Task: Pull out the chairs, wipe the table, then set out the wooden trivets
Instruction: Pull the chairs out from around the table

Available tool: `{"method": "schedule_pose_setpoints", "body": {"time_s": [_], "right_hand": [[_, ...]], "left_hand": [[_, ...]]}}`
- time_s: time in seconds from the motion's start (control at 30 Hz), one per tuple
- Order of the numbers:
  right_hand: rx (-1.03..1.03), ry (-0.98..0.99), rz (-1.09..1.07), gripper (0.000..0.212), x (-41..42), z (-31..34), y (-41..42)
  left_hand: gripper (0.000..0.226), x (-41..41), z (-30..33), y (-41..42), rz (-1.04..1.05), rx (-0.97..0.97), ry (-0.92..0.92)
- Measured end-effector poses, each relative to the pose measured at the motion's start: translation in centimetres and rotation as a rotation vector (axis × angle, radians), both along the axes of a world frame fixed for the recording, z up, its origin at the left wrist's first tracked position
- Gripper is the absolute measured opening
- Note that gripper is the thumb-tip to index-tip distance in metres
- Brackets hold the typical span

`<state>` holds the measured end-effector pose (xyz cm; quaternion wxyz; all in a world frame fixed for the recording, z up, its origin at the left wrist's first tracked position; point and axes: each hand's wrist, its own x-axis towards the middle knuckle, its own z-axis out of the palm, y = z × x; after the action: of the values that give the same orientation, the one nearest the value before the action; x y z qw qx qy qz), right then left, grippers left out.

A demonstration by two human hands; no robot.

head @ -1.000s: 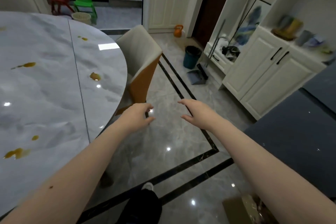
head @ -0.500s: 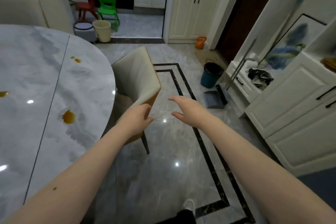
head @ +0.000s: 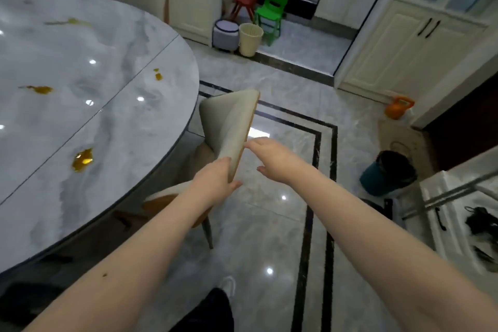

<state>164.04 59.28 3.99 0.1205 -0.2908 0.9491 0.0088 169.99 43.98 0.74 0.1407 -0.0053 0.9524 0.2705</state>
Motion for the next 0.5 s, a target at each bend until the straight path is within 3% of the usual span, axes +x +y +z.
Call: {"method": "schedule_pose_setpoints", "body": {"time_s": [0.3, 0.5], "right_hand": [[0.060, -0.026, 0.355, 0.066, -12.6, -2.3, -1.2], [0.185, -0.049, 0.610, 0.054, -18.6, -4.3, -2.3]], "left_hand": [[0.047, -7.8, -2.7, 2.1, 0.172, -0.044, -0.121], [0.050, -9.8, -3.5, 3.8, 0.297, -0.134, -0.222]]}}
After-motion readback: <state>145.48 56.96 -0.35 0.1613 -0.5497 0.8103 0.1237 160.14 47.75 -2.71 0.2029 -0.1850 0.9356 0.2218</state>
